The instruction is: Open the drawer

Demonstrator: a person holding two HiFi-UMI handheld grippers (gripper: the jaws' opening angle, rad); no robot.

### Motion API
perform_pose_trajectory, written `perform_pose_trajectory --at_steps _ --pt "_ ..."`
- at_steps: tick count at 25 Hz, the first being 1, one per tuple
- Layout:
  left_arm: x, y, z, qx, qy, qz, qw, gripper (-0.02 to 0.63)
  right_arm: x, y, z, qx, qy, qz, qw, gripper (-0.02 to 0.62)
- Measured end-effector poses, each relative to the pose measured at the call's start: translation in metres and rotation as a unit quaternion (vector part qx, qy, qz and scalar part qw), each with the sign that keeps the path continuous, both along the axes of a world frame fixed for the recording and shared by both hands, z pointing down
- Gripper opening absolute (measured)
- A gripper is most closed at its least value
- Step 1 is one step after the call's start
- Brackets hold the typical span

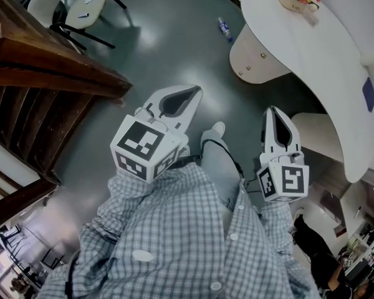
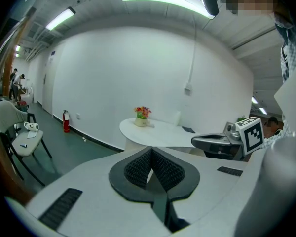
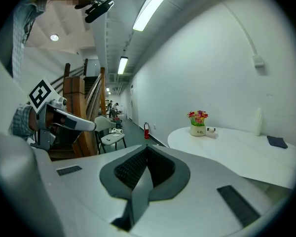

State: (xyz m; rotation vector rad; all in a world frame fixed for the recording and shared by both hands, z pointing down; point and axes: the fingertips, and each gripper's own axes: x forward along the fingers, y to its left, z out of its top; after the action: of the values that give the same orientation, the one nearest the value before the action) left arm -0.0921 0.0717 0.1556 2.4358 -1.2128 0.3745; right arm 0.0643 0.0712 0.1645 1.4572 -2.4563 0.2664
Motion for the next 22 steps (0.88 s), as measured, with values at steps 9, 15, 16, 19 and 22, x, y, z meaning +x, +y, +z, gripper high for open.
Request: perform_pose_trajectory --at_steps 9,15,16,19,22 --pt "0.039 -0.058 -0.002 -0.001 -0.002 -0.019 0.9998 0.005 0.032 -0.064 0.001 -0.007 -0.003 -0.026 1.000 0.009" --pt "0.066 -0.087 0.000 -0.003 -0.004 -0.025 0.9997 0.005 0.056 -0.095 0.006 -0.013 -0.008 -0.037 0.999 0.009" --pt "0.069 -0.091 0.000 -0.003 -0.005 -0.026 0.9996 0.005 0.059 -0.099 0.007 -0.013 -0.010 -0.038 0.999 0.009" --pt "0.077 -0.102 0.002 -0.006 -0.007 -0.032 0.9994 0.005 0.067 -0.109 0.011 -0.019 -0.014 -0.043 0.999 0.009" --pt "0.086 -0.108 0.006 -0.012 -0.010 -0.031 0.9994 0.005 0.075 -0.117 0.017 -0.030 -0.022 -0.043 0.998 0.009"
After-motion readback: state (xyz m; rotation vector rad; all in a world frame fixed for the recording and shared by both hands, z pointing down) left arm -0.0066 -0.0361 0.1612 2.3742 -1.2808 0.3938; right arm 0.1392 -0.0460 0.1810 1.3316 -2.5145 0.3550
